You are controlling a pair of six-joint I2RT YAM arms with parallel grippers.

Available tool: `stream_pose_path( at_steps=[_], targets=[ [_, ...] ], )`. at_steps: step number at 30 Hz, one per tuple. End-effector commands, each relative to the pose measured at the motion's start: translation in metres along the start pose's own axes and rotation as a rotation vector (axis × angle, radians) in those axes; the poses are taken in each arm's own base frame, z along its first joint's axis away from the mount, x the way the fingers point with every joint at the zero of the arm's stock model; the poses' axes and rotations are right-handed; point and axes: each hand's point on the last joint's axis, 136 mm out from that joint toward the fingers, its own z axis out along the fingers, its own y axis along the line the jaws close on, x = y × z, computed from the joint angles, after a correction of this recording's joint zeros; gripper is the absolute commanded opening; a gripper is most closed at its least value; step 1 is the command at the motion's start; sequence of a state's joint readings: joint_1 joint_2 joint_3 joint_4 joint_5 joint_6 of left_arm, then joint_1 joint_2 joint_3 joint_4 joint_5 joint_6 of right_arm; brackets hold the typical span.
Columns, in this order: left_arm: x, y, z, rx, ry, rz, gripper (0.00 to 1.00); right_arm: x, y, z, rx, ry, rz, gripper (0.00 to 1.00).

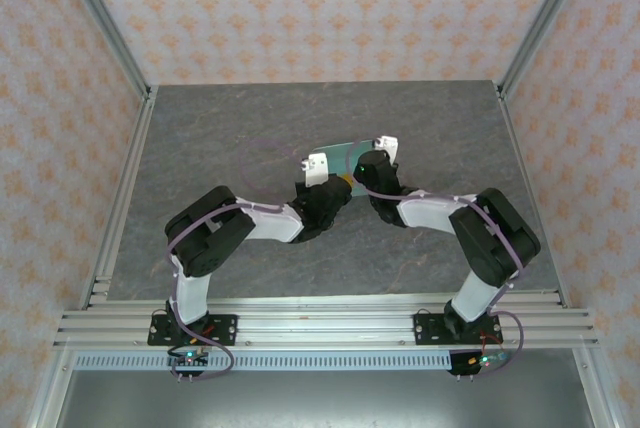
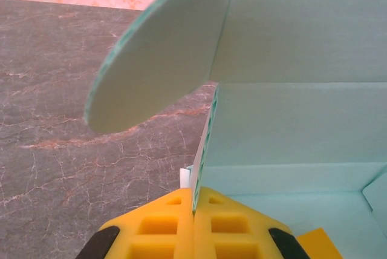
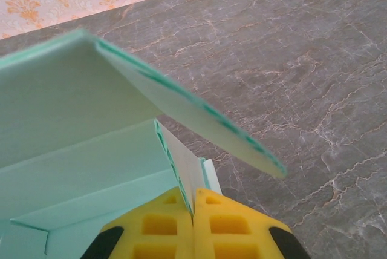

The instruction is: Fold the paper box

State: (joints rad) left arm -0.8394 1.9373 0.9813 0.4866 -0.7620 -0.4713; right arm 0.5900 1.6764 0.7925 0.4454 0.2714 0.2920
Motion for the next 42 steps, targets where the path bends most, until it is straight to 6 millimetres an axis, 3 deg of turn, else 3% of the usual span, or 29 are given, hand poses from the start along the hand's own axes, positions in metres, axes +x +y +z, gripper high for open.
stream_pose_path(
  at_steps=[1, 31, 42],
  targets=[
    [0.017, 0.021, -0.001, -0.097, -0.033, 0.036, 0.0, 0.019, -0.01, 0.002, 0.021, 0.021, -0.005, 0.01],
    [0.066, 0.045, -0.013, -0.199, -0.082, 0.186, 0.0, 0.064, -0.032, -0.009, 0.013, 0.011, -0.029, 0.02],
    [0.069, 0.047, -0.014, -0.218, -0.096, 0.217, 0.0, 0.059, -0.035, -0.013, 0.038, 0.0, -0.041, 0.07]
  ],
)
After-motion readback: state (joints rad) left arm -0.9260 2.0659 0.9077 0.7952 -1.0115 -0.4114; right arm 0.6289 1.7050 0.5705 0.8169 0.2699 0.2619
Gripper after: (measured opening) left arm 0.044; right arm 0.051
